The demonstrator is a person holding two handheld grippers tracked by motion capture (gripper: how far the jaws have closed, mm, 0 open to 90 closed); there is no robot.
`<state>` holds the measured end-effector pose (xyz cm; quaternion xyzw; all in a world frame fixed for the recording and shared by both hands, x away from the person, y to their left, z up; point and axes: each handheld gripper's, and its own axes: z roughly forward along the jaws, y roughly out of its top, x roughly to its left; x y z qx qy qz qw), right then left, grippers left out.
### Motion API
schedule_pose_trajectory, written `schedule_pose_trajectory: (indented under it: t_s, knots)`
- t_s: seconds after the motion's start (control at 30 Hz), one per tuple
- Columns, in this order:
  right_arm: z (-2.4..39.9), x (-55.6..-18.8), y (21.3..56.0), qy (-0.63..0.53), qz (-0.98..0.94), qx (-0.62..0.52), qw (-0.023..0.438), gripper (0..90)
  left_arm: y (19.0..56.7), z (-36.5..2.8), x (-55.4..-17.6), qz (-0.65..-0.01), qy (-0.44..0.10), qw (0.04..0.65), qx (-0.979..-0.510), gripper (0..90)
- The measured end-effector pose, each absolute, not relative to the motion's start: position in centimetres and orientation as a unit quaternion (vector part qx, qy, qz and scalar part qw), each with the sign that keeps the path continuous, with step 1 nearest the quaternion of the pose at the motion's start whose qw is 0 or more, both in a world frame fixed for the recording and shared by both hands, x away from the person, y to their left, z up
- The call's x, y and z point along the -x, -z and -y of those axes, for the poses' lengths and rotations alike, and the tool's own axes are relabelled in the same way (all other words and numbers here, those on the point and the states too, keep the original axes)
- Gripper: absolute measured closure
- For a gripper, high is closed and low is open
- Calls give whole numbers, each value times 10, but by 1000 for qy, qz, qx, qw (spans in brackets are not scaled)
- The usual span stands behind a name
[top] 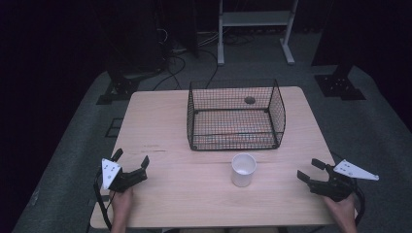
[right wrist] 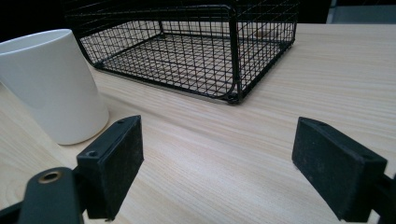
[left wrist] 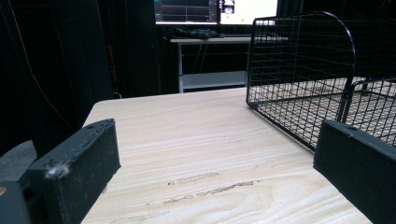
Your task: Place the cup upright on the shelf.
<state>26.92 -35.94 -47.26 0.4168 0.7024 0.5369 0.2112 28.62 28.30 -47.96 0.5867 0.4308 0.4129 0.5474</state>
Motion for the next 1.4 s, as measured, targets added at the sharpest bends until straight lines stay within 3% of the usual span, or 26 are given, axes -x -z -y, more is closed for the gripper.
schedule_pose_trajectory:
  t_s: [1.4]
  knots:
    - [316,-277,426,-525,-760,-341,176,105,480,-284,-285,-431,-411,550,-585,0]
